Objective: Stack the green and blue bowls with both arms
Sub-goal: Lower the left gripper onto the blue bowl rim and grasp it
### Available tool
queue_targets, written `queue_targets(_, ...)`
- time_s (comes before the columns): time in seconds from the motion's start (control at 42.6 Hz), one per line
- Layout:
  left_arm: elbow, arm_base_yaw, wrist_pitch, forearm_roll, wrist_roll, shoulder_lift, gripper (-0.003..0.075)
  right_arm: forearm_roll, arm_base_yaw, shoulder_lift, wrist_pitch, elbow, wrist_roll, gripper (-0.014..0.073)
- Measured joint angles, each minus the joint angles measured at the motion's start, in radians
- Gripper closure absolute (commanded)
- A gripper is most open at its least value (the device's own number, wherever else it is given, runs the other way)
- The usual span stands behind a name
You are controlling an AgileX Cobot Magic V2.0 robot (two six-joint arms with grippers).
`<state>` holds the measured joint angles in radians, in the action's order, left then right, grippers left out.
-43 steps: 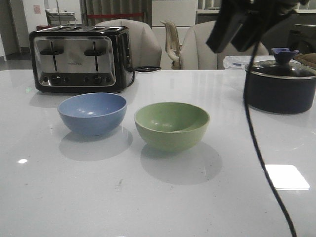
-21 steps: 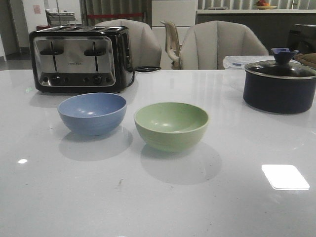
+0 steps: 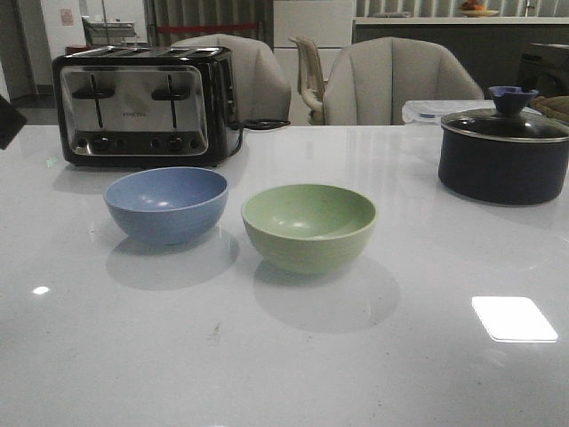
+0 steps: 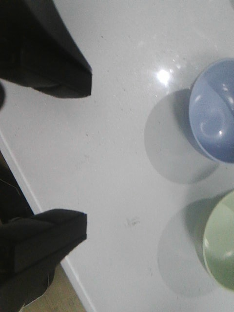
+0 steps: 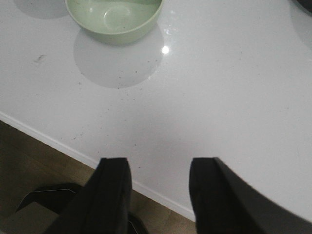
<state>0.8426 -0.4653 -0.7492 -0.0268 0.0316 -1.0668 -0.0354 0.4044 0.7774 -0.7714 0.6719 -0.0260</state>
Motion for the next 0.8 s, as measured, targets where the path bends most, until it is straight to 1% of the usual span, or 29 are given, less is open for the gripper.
queue_targets(0.094,0.071,0.068,-0.044,0.0,0.0,-0.117,0.0189,0.0,0.0,0.0,0.0,0.0,0.0,0.0185)
queue_targets(0.211,0.16,0.161,-0.063,0.0,0.0,-0.256,0.0189,0.0,0.0,0.0,-0.002,0.0,0.0,0.0185)
queue_targets(0.376,0.298,0.237,-0.065,0.0,0.0,-0.45,0.0189,0.0,0.0,0.0,-0.002,0.0,0.0,0.0185)
queue_targets(0.493,0.398,0.246,-0.065,-0.027,0.0,-0.572,0.0189,0.0,0.0,0.0,-0.002,0.0,0.0,0.0185)
queue_targets(0.681,0.573,0.246,-0.065,-0.111,0.0,-0.75,0.0189,0.0,0.0,0.0,-0.002,0.0,0.0,0.0185)
queue_targets(0.798,0.656,0.246,-0.059,-0.14,0.0,-0.85,0.0189,0.0,0.0,0.0,-0.002,0.0,0.0,0.0185)
